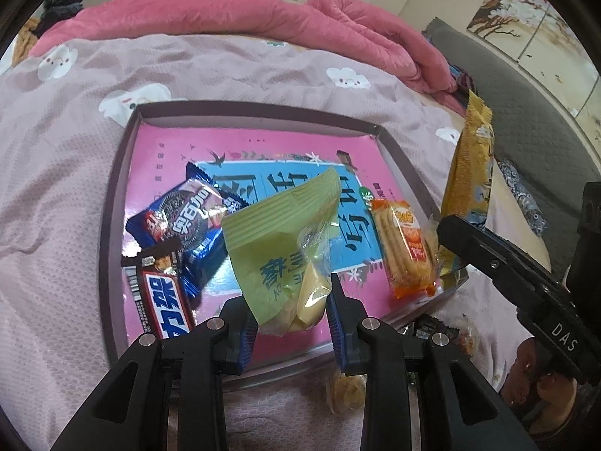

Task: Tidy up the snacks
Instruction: 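Lower the green-labelled bag into the tray with left tool while right lowers yellow bag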

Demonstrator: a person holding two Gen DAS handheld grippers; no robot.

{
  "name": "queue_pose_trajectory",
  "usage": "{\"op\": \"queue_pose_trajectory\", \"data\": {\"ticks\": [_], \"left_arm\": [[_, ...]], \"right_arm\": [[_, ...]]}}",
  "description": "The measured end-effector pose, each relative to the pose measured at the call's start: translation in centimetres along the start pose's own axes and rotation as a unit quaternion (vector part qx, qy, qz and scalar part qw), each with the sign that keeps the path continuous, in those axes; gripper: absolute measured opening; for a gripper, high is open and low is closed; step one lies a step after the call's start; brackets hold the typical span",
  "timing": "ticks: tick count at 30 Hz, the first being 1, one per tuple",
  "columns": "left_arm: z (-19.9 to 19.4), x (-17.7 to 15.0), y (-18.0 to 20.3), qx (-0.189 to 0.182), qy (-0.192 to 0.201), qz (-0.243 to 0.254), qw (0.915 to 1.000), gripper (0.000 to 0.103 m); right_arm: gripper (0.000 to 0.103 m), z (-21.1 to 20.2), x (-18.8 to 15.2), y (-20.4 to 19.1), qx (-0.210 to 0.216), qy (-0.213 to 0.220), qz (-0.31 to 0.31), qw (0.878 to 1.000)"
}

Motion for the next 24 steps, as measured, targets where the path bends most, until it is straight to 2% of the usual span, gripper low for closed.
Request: {"op": "queue_pose_trajectory", "data": {"ticks": [24], "left_arm": [[2.0, -0.3, -0.5, -0.005, -0.024, -0.004, 0.9997, 0.033]], "right_arm": [[0.026, 3.3, -1.9, 0.6, -0.013, -0.057, 0.004, 0.998]]}}
Point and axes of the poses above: each gripper's, at about its wrist camera, not at the fingertips, and z roughly the way its jaws point, y to its right, x to its top, the point moved 7 cm from there along z, roughly the way its jaws point, and after that the axes turned 1 degree about z, right-handed, at the moved point
